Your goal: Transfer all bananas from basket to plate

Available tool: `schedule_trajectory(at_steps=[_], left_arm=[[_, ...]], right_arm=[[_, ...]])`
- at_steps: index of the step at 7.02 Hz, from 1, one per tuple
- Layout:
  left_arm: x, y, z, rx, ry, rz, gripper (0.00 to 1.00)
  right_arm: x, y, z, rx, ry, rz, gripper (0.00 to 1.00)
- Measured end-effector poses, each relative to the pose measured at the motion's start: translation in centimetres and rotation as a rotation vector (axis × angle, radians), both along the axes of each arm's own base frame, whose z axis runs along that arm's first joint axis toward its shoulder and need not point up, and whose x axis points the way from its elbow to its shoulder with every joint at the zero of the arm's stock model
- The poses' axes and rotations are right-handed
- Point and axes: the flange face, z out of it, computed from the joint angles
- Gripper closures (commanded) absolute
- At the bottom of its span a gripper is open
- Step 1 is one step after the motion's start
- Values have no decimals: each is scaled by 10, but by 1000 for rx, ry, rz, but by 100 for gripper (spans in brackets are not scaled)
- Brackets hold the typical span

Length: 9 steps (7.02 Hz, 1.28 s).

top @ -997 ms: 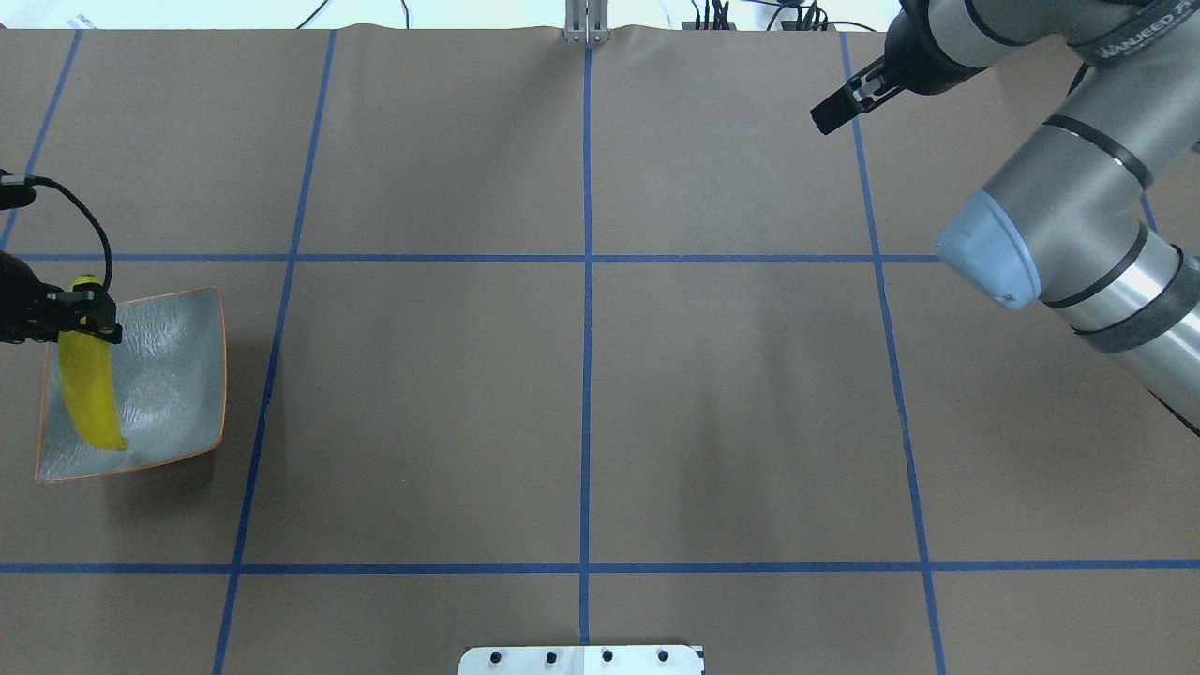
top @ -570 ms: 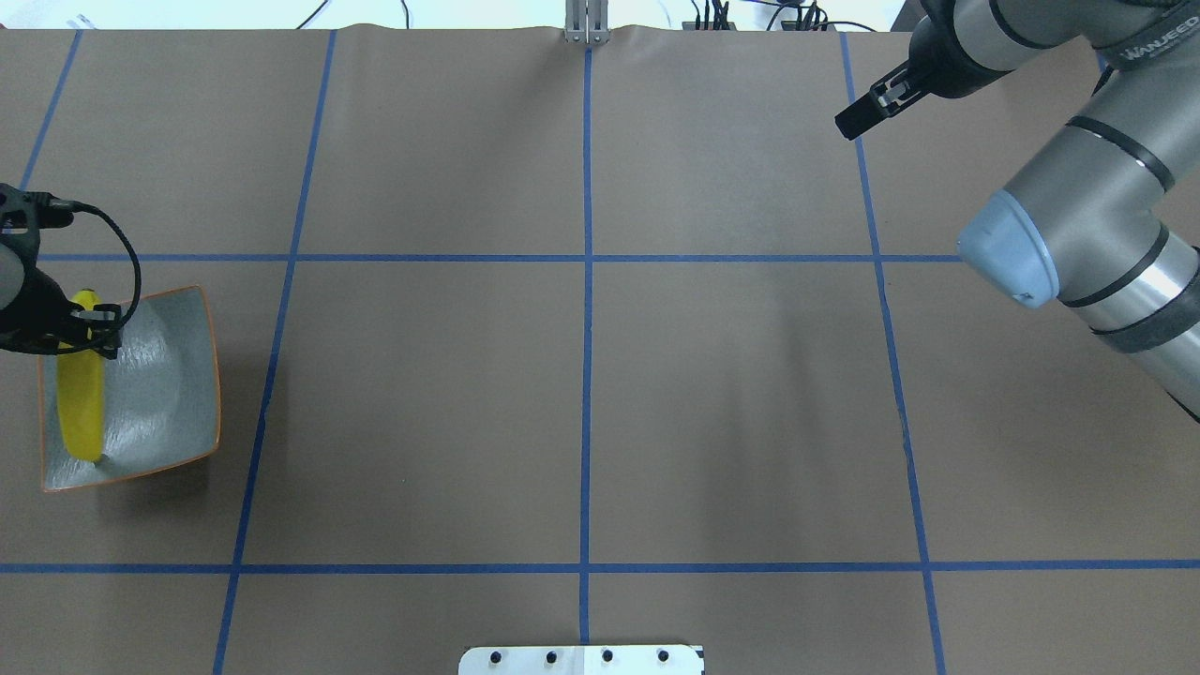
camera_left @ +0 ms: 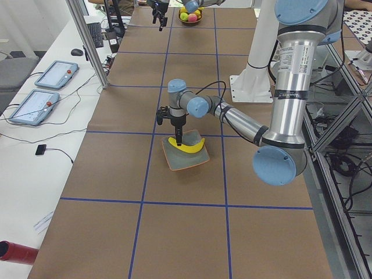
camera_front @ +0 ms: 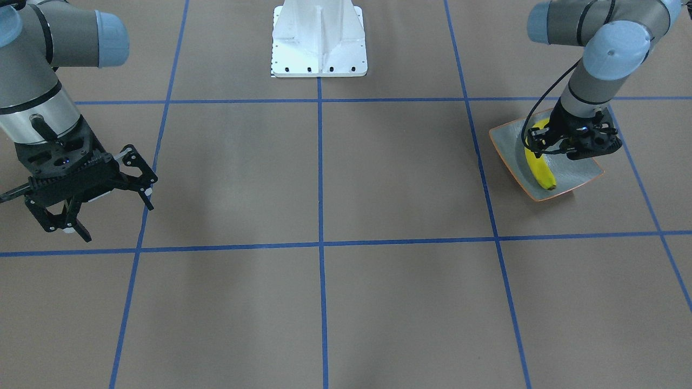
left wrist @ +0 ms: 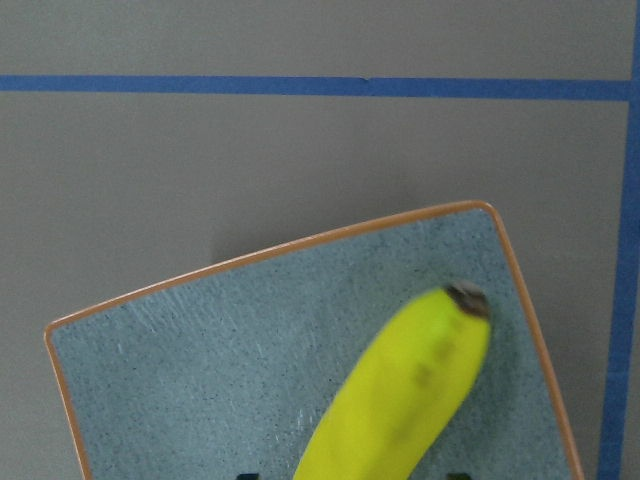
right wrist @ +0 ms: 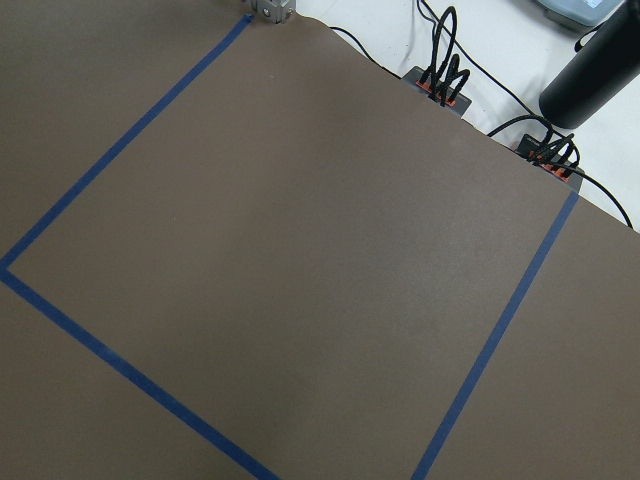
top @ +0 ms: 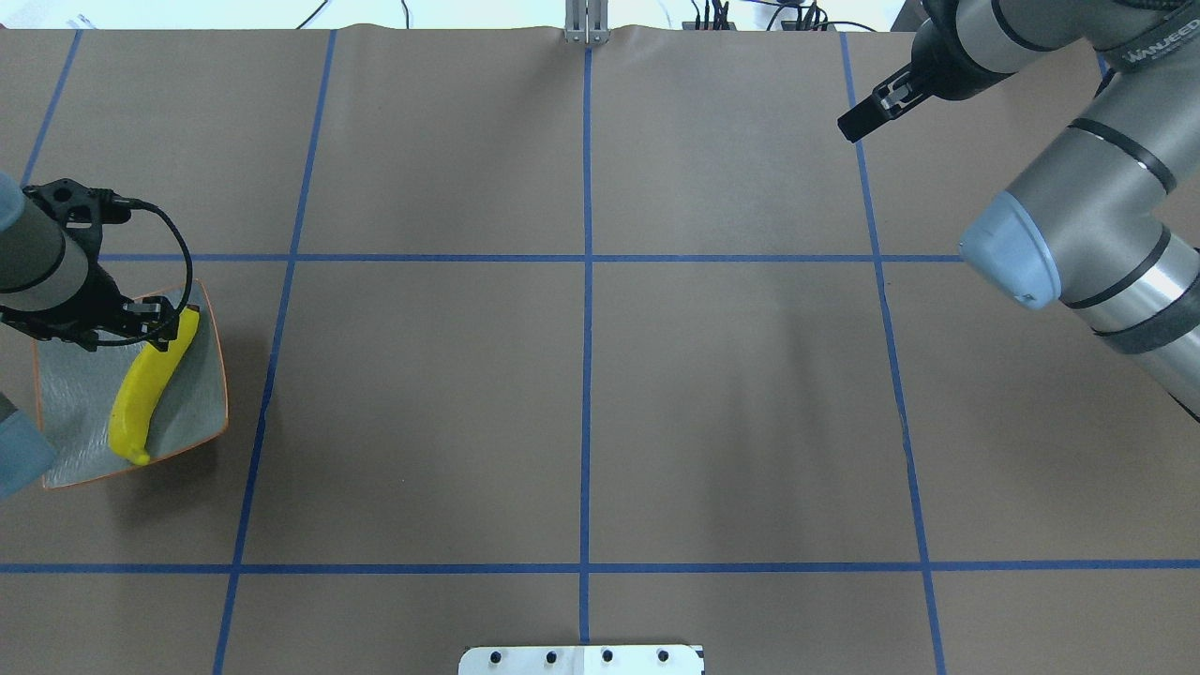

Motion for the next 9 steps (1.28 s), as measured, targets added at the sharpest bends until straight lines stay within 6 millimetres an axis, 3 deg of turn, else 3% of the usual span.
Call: schedule_trajectory(at_steps=[2,4,6,9], left_arm=[[4,-7,-7,32,-6,7,0],[2,-8,-43,86,41,4,0],[2,-9,-62,108,66,-7,0],[3,-10,-71,121,76,-11,0]], right_arm=[[1,1,3,-4,-1,-2,0],[25,0,27,-25,-3,-34,0],[93,-2,89,-24,36,-96,0],[216,20,226,-168,84,-58,0]])
